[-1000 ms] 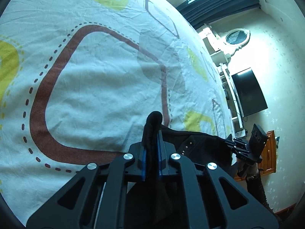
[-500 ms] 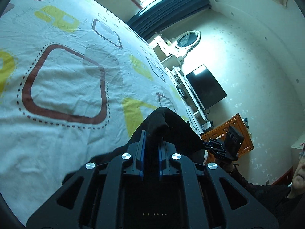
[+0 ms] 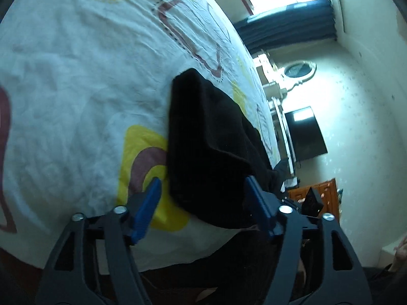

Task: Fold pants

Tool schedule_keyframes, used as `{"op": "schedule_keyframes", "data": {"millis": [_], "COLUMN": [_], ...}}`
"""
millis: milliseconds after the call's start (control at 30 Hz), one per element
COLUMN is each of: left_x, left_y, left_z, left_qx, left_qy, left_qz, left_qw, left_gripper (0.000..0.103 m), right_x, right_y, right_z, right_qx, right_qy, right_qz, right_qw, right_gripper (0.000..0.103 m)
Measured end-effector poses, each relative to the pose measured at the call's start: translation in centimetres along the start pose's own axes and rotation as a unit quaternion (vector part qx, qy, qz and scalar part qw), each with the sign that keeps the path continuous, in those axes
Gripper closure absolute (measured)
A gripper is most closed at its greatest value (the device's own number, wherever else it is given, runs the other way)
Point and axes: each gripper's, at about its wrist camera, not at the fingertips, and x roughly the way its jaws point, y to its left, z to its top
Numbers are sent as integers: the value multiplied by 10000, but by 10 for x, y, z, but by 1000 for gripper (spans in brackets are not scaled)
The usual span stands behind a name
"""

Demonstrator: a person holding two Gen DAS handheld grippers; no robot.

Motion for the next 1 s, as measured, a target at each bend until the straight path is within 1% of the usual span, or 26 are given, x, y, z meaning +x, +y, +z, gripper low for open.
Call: {"op": "schedule_keyframes", "data": {"millis": [67, 100, 167, 200, 233, 300, 333, 367, 433, 467, 500, 533, 633, 667, 700, 767, 833, 900, 967, 1000], "left_x": [-14, -18, -21, -20, -19, -13, -7, 1, 16, 24, 30, 35, 38, 38, 37, 39, 40, 42, 45, 47], "left_y": [6, 6, -3, -9, -17, -31, -39, -44, -50, -51, -50, -47, -38, -38, -39, -42, -46, -48, -49, -50], "left_z": [-8, -12, -21, -25, -29, -36, -37, -38, -38, -36, -36, -36, -37, -37, -37, -34, -30, -27, -24, -23], "left_qx": [-394, -521, -633, -667, -721, -838, -854, -851, -755, -721, -747, -825, -1092, -1101, -1086, -1070, -1122, -1187, -1230, -1222], "left_qy": [-372, -499, -765, -873, -988, -1155, -1179, -1139, -1088, -1030, -998, -1007, -1114, -1163, -1207, -1248, -1316, -1375, -1444, -1426], "left_qz": [-114, -110, -69, -43, -60, -282, -353, -339, -132, 40, 227, 338, 454, 491, 531, 648, 714, 827, 973, 1109], "left_qw": [9985, 9973, 9950, 9939, 9925, 9894, 9887, 9893, 9911, 9921, 9919, 9909, 9867, 9859, 9853, 9843, 9823, 9799, 9770, 9759], "left_gripper": [25, 25, 25, 25, 25, 25, 25, 25, 25, 25, 25, 25, 25, 25, 25, 24, 24, 24, 34, 45], "right_x": [-9, -14, -19, -20, -21, -20, -19, -17, -15, -14, -14, -12, -13, -11, -7, 0, 9, 12, 15, 17], "right_y": [-8, -12, -21, -28, -37, -46, -51, -54, -56, -55, -54, -52, -50, -49, -50, -54, -57, -59, -59, -58], "right_z": [-2, -4, -8, -10, -14, -24, -27, -30, -33, -34, -33, -33, -36, -36, -38, -44, -53, -55, -58, -59], "right_qx": [454, 669, 1128, 1430, 1809, 2407, 2643, 2818, 2954, 2984, 3004, 3042, 3207, 3317, 3469, 3859, 4324, 4644, 4923, 5063], "right_qy": [-172, -268, -367, -423, -492, -588, -625, -660, -638, -602, -593, -596, -635, -632, -625, -622, -673, -817, -965, -985], "right_qz": [272, 420, 700, 887, 1109, 1418, 1523, 1570, 1522, 1497, 1510, 1574, 1783, 1864, 1958, 2248, 2513, 2676, 2683, 2631], "right_qw": [9984, 9965, 9905, 9848, 9760, 9584, 9503, 9442, 9410, 9407, 9399, 9376, 9281, 9226, 9151, 8926, 8633, 8403, 8224, 8154], "right_gripper": [49, 47, 46, 46, 46, 46, 46, 46, 46, 46, 46, 46, 46, 46, 45, 45, 45, 45, 45, 45]}}
